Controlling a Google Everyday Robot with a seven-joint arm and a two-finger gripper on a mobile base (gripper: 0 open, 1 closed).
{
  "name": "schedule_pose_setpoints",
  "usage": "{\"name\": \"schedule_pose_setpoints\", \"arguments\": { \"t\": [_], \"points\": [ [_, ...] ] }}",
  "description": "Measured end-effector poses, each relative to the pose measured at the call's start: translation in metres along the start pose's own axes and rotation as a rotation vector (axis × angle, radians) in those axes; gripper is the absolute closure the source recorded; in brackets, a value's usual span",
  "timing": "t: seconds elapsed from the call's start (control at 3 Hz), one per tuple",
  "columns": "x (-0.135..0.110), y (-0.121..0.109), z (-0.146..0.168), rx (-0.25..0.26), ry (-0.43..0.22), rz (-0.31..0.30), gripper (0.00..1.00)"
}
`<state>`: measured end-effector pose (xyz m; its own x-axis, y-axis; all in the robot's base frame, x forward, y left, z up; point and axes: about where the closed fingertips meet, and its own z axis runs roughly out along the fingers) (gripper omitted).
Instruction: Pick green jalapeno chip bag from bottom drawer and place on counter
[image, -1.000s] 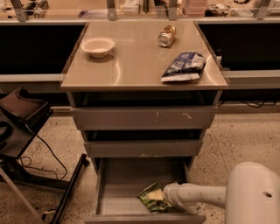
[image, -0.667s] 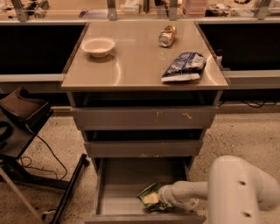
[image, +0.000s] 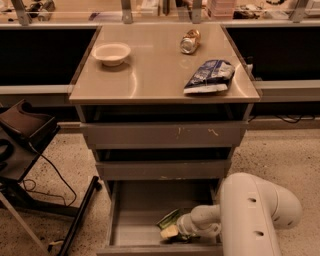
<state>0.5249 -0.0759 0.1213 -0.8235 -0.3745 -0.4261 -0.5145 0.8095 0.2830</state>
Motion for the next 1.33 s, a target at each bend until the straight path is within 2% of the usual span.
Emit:
{"name": "schedule_pose_setpoints", "arguments": {
  "t": [0.33,1.0,1.33],
  "points": [
    [0.0,0.0,0.0,0.0,0.0,0.0,0.14],
    [0.001,0.0,0.001,-0.02,-0.011,0.005,0.61],
    [-0.004,0.0,-0.011,-0.025,-0.052,-0.004,0.83]
  ]
}}
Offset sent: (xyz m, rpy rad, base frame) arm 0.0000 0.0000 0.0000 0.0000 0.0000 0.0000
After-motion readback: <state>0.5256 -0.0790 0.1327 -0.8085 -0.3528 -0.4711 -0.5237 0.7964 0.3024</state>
